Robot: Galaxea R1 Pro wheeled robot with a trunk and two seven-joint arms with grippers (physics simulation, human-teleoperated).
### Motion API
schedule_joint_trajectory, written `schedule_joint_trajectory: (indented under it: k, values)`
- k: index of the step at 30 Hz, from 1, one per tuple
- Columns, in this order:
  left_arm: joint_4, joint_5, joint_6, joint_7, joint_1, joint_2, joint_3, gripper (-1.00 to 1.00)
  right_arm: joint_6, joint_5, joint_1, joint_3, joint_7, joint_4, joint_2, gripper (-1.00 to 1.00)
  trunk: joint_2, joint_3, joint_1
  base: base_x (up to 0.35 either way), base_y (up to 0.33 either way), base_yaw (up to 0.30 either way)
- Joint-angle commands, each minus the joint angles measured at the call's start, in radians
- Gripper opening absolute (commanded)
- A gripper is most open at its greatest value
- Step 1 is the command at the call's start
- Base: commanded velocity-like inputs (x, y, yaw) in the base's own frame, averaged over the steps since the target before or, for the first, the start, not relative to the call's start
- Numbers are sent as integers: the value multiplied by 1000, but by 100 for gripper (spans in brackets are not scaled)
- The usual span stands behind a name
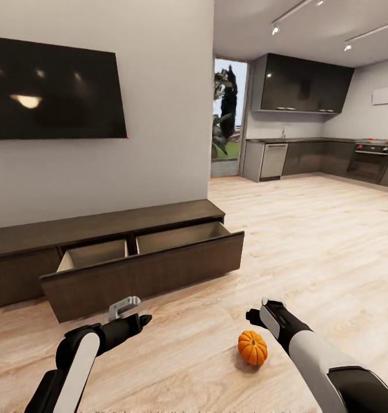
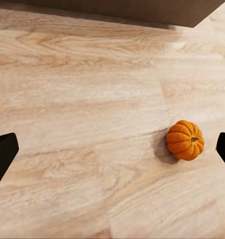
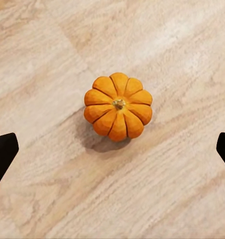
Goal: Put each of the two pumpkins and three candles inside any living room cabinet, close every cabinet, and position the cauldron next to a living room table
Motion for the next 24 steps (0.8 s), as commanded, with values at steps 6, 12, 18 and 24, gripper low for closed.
schedule_joint_trajectory:
  k: [6, 12, 18, 24]
  values:
    - [0, 9, 4, 11, 0, -1, 0, 100, 5, -8, 0, 8, -8, -2, -1, 100, -2, -24, 2, 169, 25, 0]
    - [0, 8, 4, 11, 0, -2, -1, 100, 5, -5, 0, 8, -8, -2, -1, 100, -3, -48, 5, 323, 5, 0]
    - [0, 6, 4, 11, -1, -2, -2, 100, 3, -3, 0, 8, -7, -1, -1, 100, -5, -71, 8, 90, 0, 0]
    - [0, 7, 4, 10, -1, -2, -2, 100, -6, -3, 0, 8, -7, 0, -1, 100, -6, -94, 11, 6, 0, 0]
